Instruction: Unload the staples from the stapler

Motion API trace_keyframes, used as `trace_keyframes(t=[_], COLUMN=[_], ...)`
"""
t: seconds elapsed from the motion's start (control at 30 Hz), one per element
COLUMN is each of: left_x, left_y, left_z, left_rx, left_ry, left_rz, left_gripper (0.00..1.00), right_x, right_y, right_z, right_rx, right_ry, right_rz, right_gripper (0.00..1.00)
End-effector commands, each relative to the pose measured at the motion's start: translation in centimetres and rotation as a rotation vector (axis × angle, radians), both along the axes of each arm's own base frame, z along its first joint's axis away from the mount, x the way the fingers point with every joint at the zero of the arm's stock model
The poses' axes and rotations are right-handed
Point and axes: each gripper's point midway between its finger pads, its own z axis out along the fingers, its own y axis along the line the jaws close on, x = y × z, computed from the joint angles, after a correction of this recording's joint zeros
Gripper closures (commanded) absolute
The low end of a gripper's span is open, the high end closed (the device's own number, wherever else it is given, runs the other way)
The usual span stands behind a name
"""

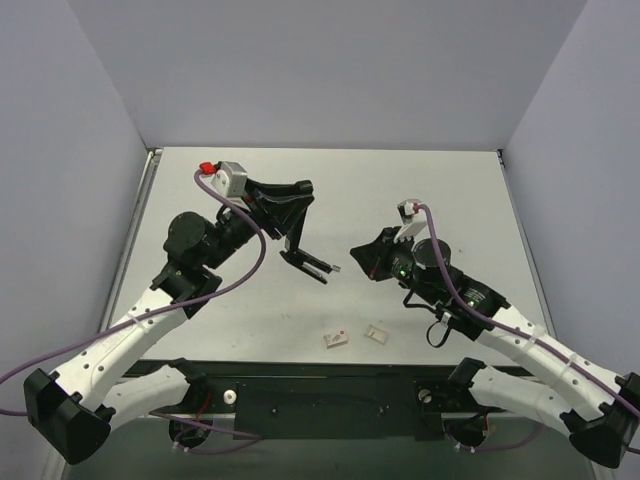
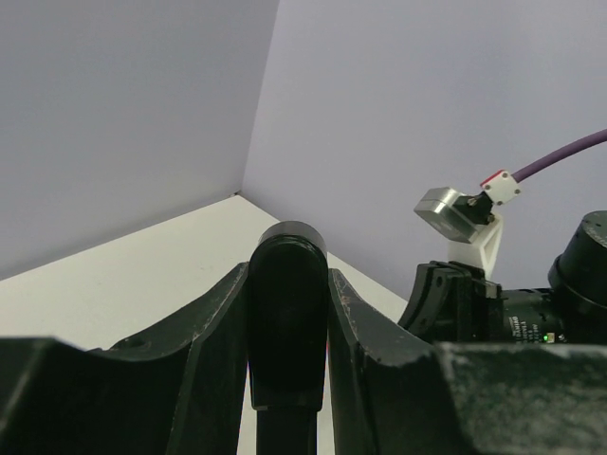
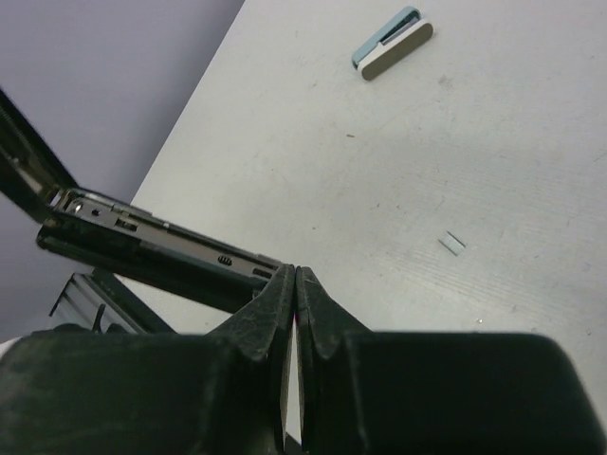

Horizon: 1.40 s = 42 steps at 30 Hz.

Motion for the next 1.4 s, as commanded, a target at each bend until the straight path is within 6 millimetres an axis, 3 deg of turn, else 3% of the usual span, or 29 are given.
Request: trace_keyframes(t=[0.0, 0.17, 0.3, 0.5, 0.63, 1.0, 1.37], left_x=[-1.5, -1.5, -1.2, -0.3, -0.1, -1.0, -3.4], left_y=[1.8, 3.7, 5.0, 7.5, 8.5, 8.5, 7.7], left_z=[3.2, 3.1, 2.6, 1.8, 1.3, 0.5, -0.4], left_rx=[-0.049, -0.118, -0.179, -0.261, -0.291, -0.339, -0.361], left_ry=[-0.081, -0.041, 0.012, 0.102, 0.146, 0.228, 0.306], left_rz=[0.033, 0.112, 0.177, 0.305, 0.350, 0.306, 0.182], left_gripper=[1.00, 1.00, 1.00, 1.00, 1.00, 1.00, 1.00], right_x=[-2.9, -6.3, -7.8, -8.8, -8.3, -5.2, -3.2], right_y=[-0.2, 2.4, 4.3, 7.7, 8.7, 7.9, 4.9], right_z=[0.3, -1.7, -2.5, -3.7, -4.4, -4.2, -3.0], right_rx=[-0.030, -0.002, 0.009, 0.001, 0.024, -0.029, -0.099], right_ry=[-0.001, 0.060, 0.068, 0.085, 0.091, 0.040, -0.037], right_rz=[0.040, 0.148, 0.180, 0.222, 0.173, 0.029, -0.067], right_gripper=[1.00, 1.00, 1.00, 1.00, 1.00, 1.00, 1.00])
